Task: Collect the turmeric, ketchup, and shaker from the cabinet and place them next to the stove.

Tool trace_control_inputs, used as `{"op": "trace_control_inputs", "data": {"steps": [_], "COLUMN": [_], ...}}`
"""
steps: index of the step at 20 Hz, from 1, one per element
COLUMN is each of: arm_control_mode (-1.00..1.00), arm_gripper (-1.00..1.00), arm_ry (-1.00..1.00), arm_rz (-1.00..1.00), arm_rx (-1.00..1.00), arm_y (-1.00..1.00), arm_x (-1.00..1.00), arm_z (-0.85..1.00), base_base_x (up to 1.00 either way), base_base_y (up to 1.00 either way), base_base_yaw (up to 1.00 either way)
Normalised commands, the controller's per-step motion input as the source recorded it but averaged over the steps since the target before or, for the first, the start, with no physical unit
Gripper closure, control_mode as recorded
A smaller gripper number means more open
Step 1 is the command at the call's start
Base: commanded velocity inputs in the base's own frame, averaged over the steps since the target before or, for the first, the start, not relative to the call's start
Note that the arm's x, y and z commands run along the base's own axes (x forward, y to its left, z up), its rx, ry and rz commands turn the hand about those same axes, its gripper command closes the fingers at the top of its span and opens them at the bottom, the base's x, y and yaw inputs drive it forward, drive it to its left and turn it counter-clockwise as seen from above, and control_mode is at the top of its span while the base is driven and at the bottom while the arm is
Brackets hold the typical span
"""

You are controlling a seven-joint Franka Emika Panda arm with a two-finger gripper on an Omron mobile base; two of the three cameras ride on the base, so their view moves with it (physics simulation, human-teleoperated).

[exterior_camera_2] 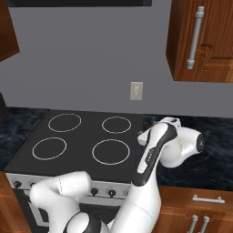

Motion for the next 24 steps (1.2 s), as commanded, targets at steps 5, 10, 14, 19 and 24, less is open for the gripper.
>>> {"op": "trace_control_inputs", "data": {"steps": [5, 10, 14, 19, 24], "arm_control_mode": [-1.00, -1.00, -1.00, -1.00, -1.00], "arm_gripper": [-1.00, -1.00, -1.00, -1.00, -1.00], "arm_ry": [0.04, 0.11, 0.14, 0.10, 0.02], "arm_rz": [-0.19, -0.21, -0.20, -0.18, -0.15], "arm_rx": [-0.07, -0.05, -0.05, -0.05, -0.07], "arm_y": [0.86, 0.99, 0.97, 0.84, 0.67], "arm_x": [-0.72, -0.65, -0.65, -0.67, -0.56], "arm_z": [0.41, 0.35, 0.30, 0.15, 0.00], "base_base_x": [0.00, 0.00, 0.00, 0.00, 0.00], "base_base_y": [0.00, 0.00, 0.00, 0.00, 0.00], "base_base_yaw": [0.00, 0.00, 0.00, 0.00, 0.00]}}
